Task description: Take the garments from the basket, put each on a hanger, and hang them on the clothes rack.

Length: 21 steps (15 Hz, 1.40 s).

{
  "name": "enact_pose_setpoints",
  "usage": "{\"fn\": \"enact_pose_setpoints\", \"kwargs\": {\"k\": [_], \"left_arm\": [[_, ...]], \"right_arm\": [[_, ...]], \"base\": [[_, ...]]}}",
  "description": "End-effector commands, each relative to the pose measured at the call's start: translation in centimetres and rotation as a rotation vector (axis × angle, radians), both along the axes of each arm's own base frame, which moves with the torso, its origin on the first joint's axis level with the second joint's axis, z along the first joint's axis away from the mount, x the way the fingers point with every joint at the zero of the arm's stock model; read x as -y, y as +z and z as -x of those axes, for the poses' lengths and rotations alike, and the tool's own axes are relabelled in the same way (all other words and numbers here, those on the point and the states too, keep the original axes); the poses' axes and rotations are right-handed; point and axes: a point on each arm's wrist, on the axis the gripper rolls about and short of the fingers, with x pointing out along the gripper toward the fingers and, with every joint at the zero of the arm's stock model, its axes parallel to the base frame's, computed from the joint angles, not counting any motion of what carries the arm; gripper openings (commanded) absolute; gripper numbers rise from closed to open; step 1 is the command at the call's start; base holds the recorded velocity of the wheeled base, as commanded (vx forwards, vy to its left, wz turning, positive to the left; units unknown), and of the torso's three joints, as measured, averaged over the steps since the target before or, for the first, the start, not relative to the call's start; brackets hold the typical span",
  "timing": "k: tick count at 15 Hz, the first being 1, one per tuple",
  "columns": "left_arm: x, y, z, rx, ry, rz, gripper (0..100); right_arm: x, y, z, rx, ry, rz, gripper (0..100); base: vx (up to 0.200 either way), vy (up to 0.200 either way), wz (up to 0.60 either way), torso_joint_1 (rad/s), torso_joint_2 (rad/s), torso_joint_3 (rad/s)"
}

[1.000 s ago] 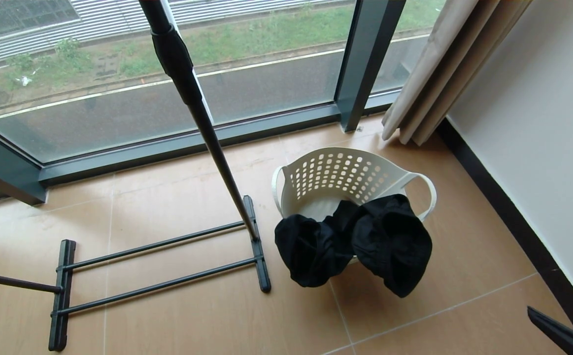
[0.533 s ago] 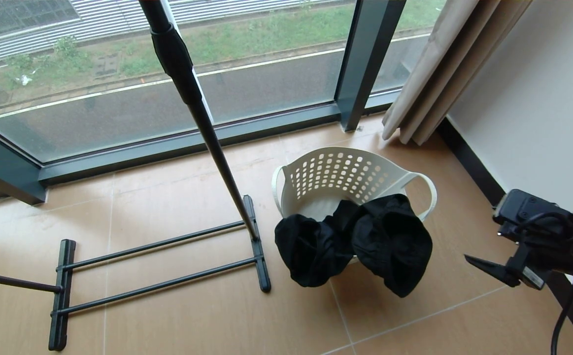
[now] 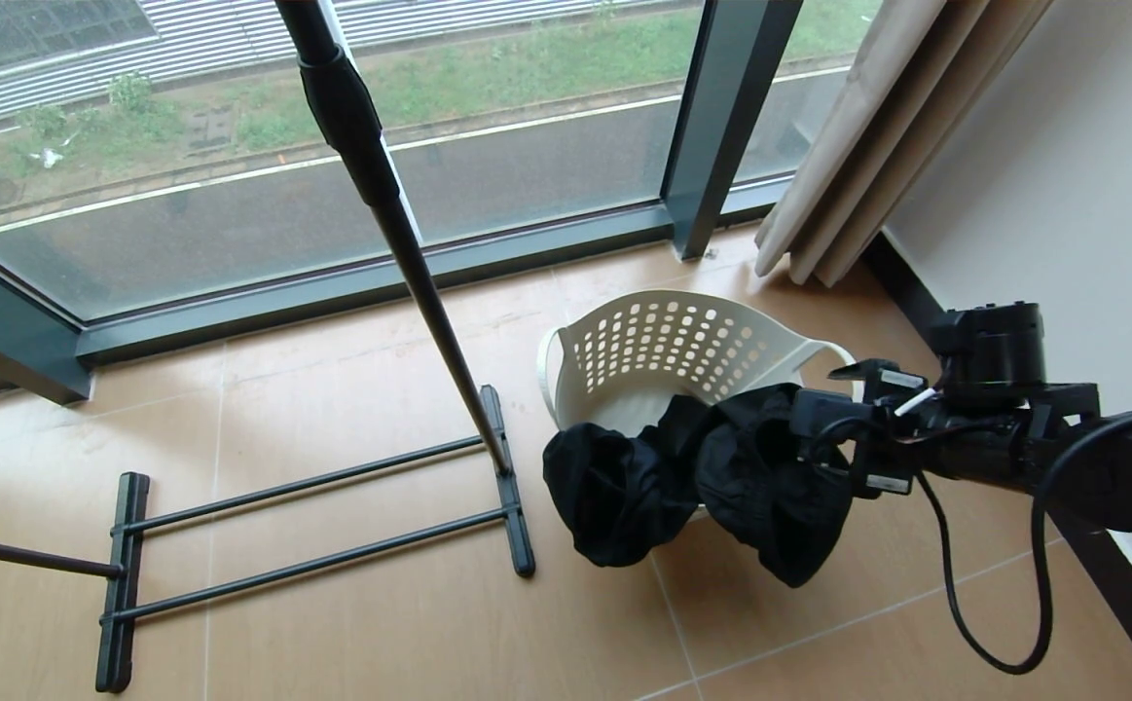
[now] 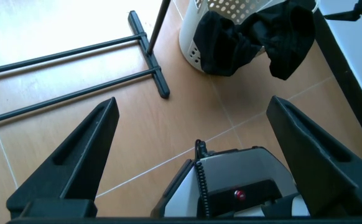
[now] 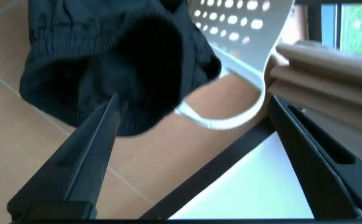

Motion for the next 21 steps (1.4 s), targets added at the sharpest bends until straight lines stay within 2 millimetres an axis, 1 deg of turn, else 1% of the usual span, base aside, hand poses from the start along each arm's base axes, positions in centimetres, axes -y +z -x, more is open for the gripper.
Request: {"fn": "enact_pose_setpoints", "kwargs": {"k": [1,3,6,9,12,16,17,19,21], "left_arm": [[0.0,0.0,0.0,-0.001,0.000,0.001,100],[0.0,0.0,0.0,-0.001,0.000,0.001,100],[0.0,0.0,0.0,-0.001,0.000,0.001,100],[0.0,0.0,0.0,-0.001,0.000,0.001,100],[0.0,0.0,0.0,0.000,0.002,0.002,100],[0.0,0.0,0.0,0.000,0.001,0.000,100],[0.0,0.0,0.0,-0.002,0.002,0.002,100],[0.0,0.0,0.0,-0.001,0.001,0.000,100],[0.0,0.0,0.0,-0.002,0.002,0.002,100]], "right_arm": [[-1.5,-1.6,-2.0,-0.021,0.019,0.048,100],[-1.7,-2.8,-3.1,-0.034,0.017,0.101,100],[-2.0,-3.9,-4.5,-0.045,0.002,0.118,100],[-2.5,-4.1,-6.5,-0.016,-0.006,0.116,100],[-2.8,-4.7,-7.9,-0.006,-0.024,0.129,100],[-2.3,-5.2,-9.5,0.016,-0.054,0.133,100],[-2.4,-5.1,-9.5,0.029,-0.055,0.124,0],[-2.3,-4.6,-9.4,0.060,-0.060,0.115,0],[-1.9,-2.3,-7.4,0.086,-0.068,0.097,0]], "base": [[0.000,0.000,0.00,0.000,0.00,0.000],[0.000,0.000,0.00,0.000,0.00,0.000],[0.000,0.000,0.00,0.000,0.00,0.000],[0.000,0.000,0.00,0.000,0.00,0.000],[0.000,0.000,0.00,0.000,0.00,0.000],[0.000,0.000,0.00,0.000,0.00,0.000],[0.000,0.000,0.00,0.000,0.00,0.000],[0.000,0.000,0.00,0.000,0.00,0.000],[0.000,0.000,0.00,0.000,0.00,0.000]]}}
